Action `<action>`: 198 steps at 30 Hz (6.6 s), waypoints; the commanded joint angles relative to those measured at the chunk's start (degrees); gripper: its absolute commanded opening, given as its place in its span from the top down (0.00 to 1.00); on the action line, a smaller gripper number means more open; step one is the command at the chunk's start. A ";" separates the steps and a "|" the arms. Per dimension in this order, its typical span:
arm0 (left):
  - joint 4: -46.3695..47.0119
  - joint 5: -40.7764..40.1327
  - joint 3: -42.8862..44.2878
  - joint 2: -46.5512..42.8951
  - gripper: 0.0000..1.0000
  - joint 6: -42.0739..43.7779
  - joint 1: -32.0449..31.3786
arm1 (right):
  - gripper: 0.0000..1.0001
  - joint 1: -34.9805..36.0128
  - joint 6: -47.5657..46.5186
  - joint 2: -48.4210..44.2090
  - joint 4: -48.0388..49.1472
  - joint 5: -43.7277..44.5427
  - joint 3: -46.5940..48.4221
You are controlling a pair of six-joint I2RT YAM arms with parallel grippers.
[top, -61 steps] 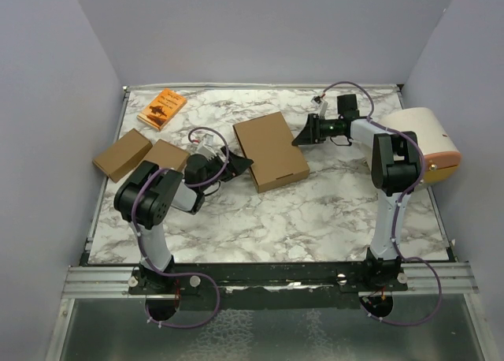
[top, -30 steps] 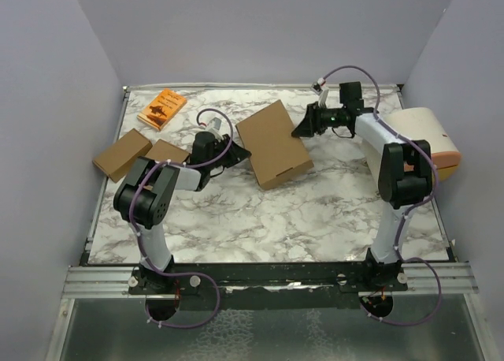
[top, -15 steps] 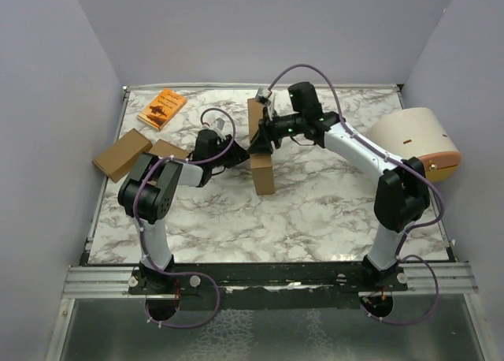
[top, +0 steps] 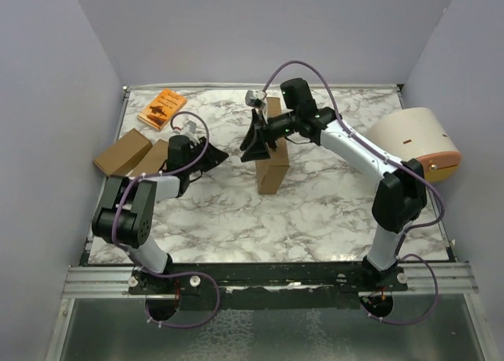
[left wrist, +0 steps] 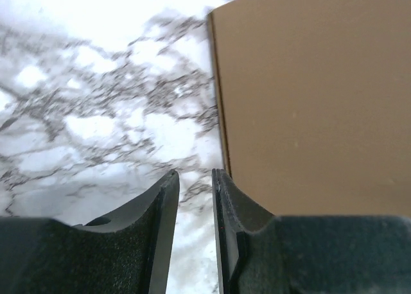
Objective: Fold the paper box
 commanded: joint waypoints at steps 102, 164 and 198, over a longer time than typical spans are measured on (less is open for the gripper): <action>-0.73 2.81 12.74 15.93 0.78 5.97 -8.24 | 0.37 -4.05 13.08 11.77 3.99 20.51 3.71; -26.42 14.72 44.12 -29.93 0.01 9.37 9.99 | 0.00 -21.19 4.66 -27.75 -5.35 36.32 15.64; -24.25 17.43 41.04 -30.61 0.01 9.01 10.03 | 0.01 -21.19 5.99 -33.12 -5.80 47.66 14.56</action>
